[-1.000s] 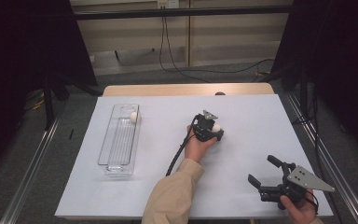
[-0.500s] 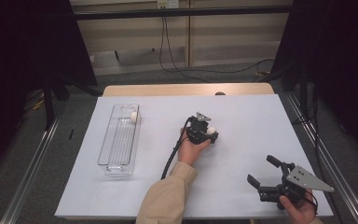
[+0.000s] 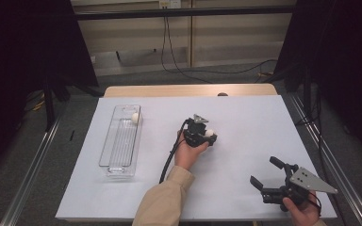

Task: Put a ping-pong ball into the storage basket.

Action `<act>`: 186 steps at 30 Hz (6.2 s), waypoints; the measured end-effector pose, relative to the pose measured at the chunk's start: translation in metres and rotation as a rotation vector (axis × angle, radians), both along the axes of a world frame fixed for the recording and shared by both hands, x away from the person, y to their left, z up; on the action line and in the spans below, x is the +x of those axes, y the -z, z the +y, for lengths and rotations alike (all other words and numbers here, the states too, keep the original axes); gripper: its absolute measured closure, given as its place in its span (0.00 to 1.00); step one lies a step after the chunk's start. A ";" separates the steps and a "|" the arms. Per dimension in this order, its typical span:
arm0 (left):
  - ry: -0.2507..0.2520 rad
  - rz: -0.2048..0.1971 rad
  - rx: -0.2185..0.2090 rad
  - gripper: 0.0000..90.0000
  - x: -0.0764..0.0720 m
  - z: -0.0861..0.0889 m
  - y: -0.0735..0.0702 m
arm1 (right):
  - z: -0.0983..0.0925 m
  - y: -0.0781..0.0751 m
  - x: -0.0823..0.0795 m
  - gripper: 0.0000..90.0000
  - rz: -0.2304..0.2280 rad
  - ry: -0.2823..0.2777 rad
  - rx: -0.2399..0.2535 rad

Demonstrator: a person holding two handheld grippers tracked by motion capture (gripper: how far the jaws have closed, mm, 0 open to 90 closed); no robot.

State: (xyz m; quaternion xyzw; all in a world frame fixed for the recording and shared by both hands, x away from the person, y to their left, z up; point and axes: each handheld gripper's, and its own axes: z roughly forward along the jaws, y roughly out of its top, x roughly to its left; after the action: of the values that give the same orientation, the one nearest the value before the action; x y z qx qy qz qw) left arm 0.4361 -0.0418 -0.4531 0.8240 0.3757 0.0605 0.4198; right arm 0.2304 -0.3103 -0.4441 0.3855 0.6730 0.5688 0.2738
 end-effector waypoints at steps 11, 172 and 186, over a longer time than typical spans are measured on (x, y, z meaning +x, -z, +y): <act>0.008 -0.004 0.002 0.57 -0.006 0.009 -0.005 | 0.001 0.000 0.000 0.01 0.003 0.001 0.001; -0.139 -0.012 0.013 0.57 -0.034 0.119 -0.053 | 0.003 0.000 0.000 0.01 0.000 -0.011 0.001; -0.156 -0.008 0.019 0.57 -0.033 0.130 -0.056 | 0.002 -0.001 0.000 0.01 -0.001 -0.010 0.002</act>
State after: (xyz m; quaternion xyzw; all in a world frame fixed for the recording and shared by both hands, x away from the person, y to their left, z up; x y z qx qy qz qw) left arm 0.4034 0.0879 -0.3968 0.7960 0.4366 0.0997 0.4073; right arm 0.2301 -0.3079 -0.4434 0.3818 0.6743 0.5710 0.2710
